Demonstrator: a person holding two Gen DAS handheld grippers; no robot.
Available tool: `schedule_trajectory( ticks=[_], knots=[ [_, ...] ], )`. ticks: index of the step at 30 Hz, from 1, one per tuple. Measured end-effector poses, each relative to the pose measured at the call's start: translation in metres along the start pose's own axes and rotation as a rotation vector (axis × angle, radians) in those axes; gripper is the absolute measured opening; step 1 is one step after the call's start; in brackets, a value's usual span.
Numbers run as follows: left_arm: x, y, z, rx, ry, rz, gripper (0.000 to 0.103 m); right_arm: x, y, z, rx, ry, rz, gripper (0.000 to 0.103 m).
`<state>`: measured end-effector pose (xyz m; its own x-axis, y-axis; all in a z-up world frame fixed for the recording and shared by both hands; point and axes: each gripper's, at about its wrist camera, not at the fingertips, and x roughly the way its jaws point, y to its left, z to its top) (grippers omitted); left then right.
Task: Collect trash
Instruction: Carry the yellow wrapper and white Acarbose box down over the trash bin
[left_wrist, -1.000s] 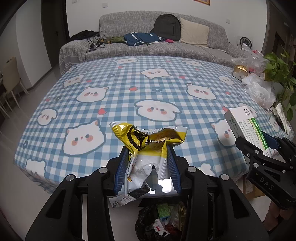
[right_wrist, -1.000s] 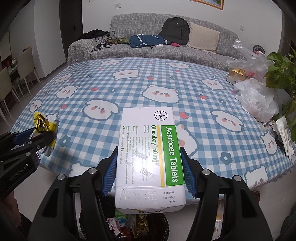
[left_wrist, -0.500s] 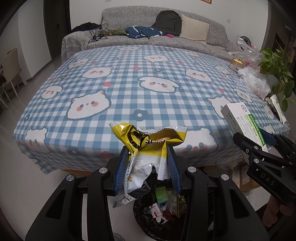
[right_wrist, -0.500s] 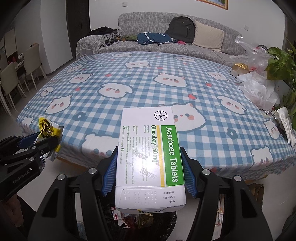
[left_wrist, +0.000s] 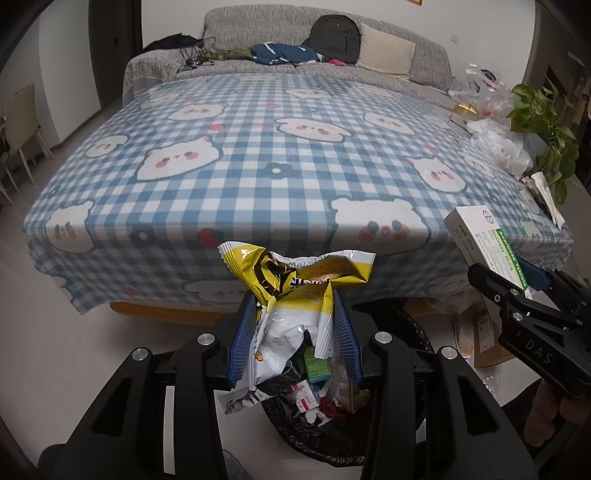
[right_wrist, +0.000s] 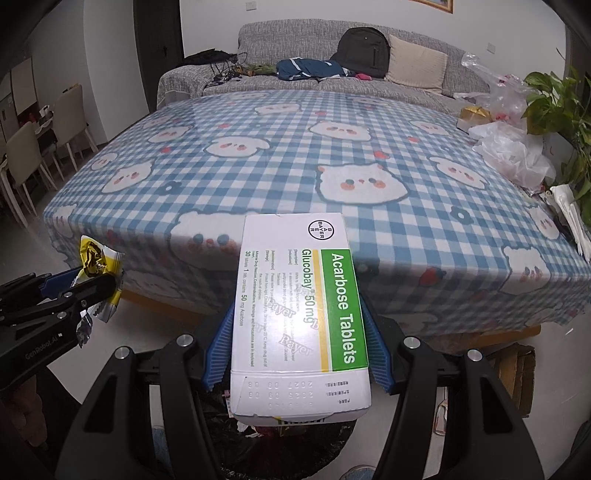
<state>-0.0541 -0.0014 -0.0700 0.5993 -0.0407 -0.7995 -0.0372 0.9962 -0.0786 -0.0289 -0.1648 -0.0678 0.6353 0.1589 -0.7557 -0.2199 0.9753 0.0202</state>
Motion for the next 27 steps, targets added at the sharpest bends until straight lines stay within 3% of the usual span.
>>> schedule_trajectory(
  ticks=[14,27],
  knots=[
    [0.011,0.018,-0.047,-0.036,0.046,0.011,0.041,0.005,0.021,-0.053,-0.025,0.031,0.006,0.059],
    [0.056,0.032,-0.075,-0.040,0.113,0.052,0.041,0.053,0.039,-0.098,-0.051,0.164,0.005,0.059]
  ],
)
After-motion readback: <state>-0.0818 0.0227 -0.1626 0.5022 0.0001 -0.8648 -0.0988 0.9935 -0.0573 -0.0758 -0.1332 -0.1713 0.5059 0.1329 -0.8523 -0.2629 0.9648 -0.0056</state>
